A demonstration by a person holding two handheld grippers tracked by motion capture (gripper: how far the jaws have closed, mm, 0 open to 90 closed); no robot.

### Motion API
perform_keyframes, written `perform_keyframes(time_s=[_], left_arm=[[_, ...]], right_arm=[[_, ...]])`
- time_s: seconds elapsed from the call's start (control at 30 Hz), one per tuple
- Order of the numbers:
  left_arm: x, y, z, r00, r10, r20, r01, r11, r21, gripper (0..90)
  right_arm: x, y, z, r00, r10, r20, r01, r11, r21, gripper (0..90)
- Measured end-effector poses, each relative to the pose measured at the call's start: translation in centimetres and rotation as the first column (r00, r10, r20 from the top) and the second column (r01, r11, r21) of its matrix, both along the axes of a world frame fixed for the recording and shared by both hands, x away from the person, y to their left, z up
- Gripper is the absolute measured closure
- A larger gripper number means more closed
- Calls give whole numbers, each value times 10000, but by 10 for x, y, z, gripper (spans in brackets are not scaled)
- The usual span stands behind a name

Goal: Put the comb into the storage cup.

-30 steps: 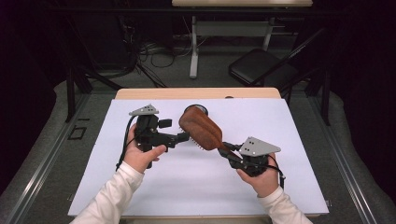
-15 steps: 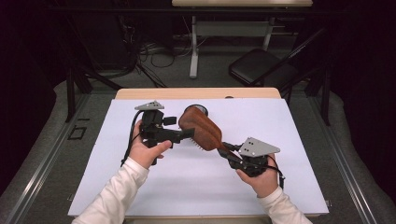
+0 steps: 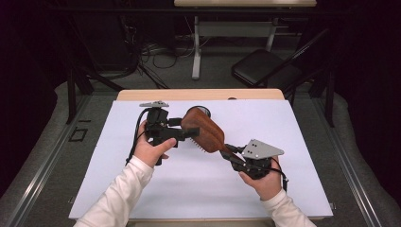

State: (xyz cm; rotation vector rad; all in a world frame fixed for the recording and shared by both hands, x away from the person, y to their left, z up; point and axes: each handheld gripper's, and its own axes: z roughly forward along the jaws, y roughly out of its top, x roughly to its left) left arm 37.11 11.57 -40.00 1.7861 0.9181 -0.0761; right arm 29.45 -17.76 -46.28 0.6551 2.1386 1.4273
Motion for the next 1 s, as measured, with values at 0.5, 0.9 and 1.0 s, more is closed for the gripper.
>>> perform_keyframes(time_s=[0.5, 0.9, 1.0], left_arm=[[6, -3, -4, 9982, -61, -601, 41, 9994, -337, 9], [6, -8, -7, 9964, -271, -799, 242, 9990, -364, 9], [5, -10, -7, 9959, -320, -850, 294, 9991, -310, 12]], right_arm=[[0, 1, 0, 10000, 67, 2, -67, 10000, 66, 724], [0, 2, 0, 10000, 72, 7, -72, 10000, 38, 724], [0, 2, -1, 10000, 73, -10, -73, 10000, 34, 724]])
